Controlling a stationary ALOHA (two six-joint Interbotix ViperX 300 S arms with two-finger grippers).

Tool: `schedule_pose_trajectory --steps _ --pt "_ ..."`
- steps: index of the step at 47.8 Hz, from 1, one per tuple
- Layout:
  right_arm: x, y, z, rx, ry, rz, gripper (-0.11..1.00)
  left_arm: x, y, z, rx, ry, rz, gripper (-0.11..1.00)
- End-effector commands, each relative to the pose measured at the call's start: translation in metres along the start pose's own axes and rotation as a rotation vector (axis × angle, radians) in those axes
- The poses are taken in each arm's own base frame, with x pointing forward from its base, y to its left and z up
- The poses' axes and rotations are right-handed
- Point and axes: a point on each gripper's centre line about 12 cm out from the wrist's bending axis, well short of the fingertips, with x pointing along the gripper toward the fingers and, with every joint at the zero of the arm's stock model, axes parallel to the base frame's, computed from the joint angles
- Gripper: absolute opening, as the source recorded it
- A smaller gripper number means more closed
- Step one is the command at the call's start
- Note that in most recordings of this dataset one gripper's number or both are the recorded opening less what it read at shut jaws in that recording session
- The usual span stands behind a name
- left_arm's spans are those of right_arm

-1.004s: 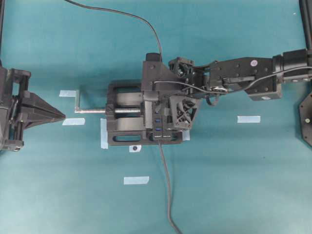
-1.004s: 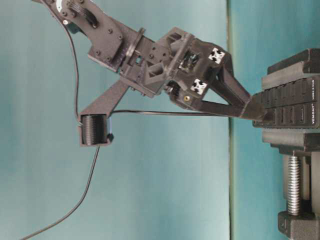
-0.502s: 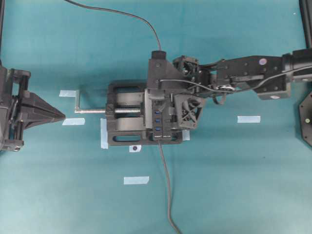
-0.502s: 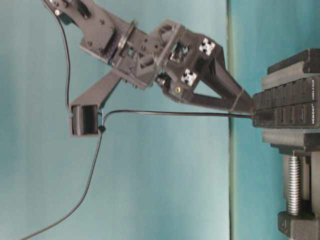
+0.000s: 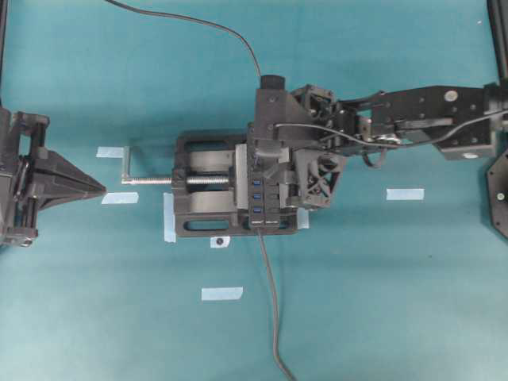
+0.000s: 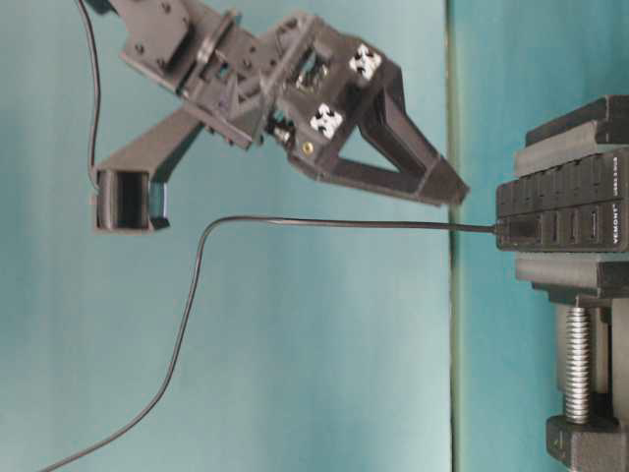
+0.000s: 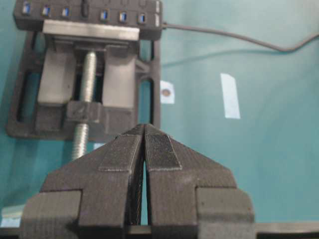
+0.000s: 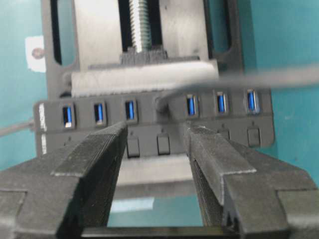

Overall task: Insert the USB into the center port of the fixed hub
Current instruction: 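Open the right gripper and lift it away from the hub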

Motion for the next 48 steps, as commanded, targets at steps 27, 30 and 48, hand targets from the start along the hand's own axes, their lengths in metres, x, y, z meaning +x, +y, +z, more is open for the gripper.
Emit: schedule_pose_trajectory --steps 27,30,48 --pt "-0.025 0.001 0.006 0.000 -0.084 0.000 0.59 -0.003 -0.001 0.004 0.001 -0.020 -0.004 0.00" --pt "-0.025 0.001 0.006 0.000 -0.090 0.000 0.59 -0.003 -0.001 0.004 0.000 -0.023 -0.005 0.00" --pt "-0.026 0.000 0.006 -0.003 -0.109 -0.002 0.59 -0.003 -0.001 0.004 0.000 -0.023 -0.005 0.00"
